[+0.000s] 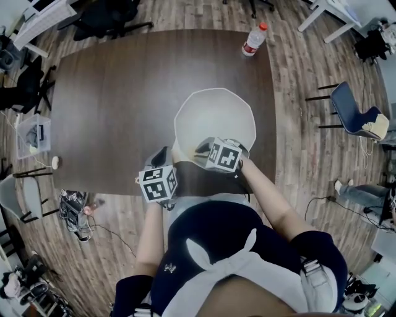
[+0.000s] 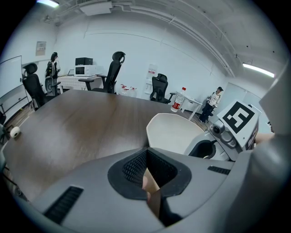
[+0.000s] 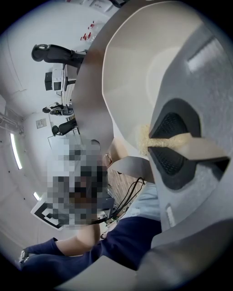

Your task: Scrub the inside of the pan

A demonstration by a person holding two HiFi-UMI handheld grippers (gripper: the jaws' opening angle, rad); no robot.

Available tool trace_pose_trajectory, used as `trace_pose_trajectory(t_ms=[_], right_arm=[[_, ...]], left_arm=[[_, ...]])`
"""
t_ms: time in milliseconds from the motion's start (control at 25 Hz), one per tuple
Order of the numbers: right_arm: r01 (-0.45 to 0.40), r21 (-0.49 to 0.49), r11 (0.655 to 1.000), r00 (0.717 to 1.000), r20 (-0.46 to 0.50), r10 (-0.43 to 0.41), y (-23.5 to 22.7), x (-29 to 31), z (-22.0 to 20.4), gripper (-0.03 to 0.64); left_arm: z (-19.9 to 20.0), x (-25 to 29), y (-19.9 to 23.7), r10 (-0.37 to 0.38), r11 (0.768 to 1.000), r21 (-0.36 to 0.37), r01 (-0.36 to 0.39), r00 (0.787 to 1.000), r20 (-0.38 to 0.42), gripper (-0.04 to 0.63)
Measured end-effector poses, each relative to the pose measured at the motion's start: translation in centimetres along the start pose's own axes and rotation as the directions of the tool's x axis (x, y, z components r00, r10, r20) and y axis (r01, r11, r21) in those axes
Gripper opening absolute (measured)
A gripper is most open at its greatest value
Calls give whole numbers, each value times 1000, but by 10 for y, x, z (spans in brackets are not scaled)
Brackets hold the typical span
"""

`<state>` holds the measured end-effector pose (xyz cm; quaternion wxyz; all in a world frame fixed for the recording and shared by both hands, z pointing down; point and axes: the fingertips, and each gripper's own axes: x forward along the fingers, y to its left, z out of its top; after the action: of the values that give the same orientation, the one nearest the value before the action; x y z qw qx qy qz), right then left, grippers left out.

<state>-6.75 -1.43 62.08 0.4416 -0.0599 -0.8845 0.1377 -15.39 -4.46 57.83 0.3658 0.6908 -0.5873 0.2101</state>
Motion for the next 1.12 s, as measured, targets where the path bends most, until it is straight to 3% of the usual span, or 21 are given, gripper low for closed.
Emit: trace_pose_trajectory(t_ms=[560,840,1120], right_arm=[[60,-7,998,995,80,-59,-17,13,23,55],[113,-59,992,991,75,-109,-32,16,30,55],[191,-34,981,976,117,-186,-49,16,38,55]], left_arm=[[-2,2,7,-1,1000,-10,1,1000,-15,3],[-1,5,7,-3,1000,-14,3,1000,-19,3],[-1,9,6,-8,1000,-13,7,1000,-23,3]])
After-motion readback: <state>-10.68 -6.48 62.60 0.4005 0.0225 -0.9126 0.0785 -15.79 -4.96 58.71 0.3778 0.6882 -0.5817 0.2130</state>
